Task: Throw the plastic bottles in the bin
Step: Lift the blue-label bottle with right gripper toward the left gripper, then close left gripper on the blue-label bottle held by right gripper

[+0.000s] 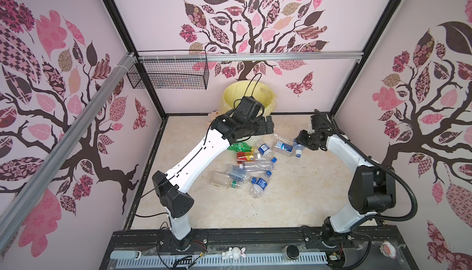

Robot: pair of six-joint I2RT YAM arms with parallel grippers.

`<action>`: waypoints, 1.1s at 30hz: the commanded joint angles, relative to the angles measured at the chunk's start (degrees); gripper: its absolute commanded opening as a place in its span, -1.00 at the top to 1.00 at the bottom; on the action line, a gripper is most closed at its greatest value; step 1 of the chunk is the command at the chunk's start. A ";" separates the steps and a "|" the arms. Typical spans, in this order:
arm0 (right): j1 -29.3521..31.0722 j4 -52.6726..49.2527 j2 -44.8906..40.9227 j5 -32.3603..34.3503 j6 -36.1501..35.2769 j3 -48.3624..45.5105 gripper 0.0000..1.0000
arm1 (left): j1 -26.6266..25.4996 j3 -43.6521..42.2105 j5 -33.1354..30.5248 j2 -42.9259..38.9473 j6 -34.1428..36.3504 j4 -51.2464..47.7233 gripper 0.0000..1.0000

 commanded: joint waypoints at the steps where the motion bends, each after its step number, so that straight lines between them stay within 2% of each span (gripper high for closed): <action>1: 3.54 -1.27 -5.78 -2.43 3.32 1.44 0.13 | 1.14 2.44 3.16 -0.57 -2.09 -1.04 -0.94; 11: 7.18 -0.77 -12.75 -6.65 3.59 3.95 0.15 | 2.41 6.93 7.55 1.86 -5.60 -2.30 -0.95; 23: 11.55 -2.11 -14.00 -8.29 3.14 7.30 0.19 | 3.21 10.65 12.04 6.56 -7.91 -1.39 -0.94; 33: 17.02 1.39 -17.34 -9.24 1.71 6.03 0.22 | 6.86 11.83 15.21 7.98 -11.07 0.03 -0.94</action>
